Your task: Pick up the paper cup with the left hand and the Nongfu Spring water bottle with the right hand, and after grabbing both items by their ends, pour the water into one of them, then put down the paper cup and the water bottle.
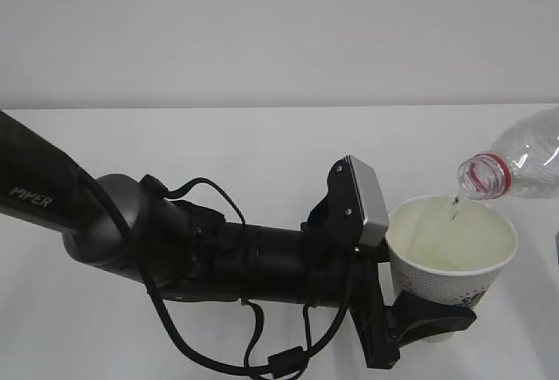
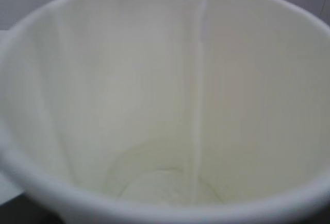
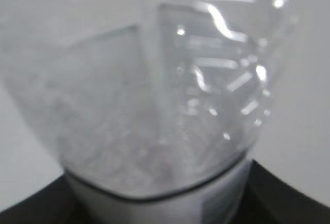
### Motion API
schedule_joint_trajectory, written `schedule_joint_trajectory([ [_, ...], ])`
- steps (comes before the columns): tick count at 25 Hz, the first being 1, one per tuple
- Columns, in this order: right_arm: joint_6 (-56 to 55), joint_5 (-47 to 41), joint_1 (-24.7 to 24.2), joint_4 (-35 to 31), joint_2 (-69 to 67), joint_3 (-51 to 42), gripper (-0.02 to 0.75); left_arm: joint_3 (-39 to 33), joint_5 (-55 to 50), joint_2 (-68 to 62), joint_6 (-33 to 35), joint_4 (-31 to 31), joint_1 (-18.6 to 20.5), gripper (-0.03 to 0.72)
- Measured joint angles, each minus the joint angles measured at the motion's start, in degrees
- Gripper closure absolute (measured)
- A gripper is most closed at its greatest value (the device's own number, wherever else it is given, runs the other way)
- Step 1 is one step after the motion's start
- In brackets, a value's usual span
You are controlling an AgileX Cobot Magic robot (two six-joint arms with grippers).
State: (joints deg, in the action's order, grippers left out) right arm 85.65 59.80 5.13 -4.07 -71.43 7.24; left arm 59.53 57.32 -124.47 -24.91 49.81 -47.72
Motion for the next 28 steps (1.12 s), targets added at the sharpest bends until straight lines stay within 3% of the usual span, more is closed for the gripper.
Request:
schedule_joint_trajectory([
  [28, 0.24, 0.65, 0.00, 0.00, 0.00, 0.00, 0.307, 0.00, -0.10, 0.00, 0.00, 0.00, 0.00, 0.145],
])
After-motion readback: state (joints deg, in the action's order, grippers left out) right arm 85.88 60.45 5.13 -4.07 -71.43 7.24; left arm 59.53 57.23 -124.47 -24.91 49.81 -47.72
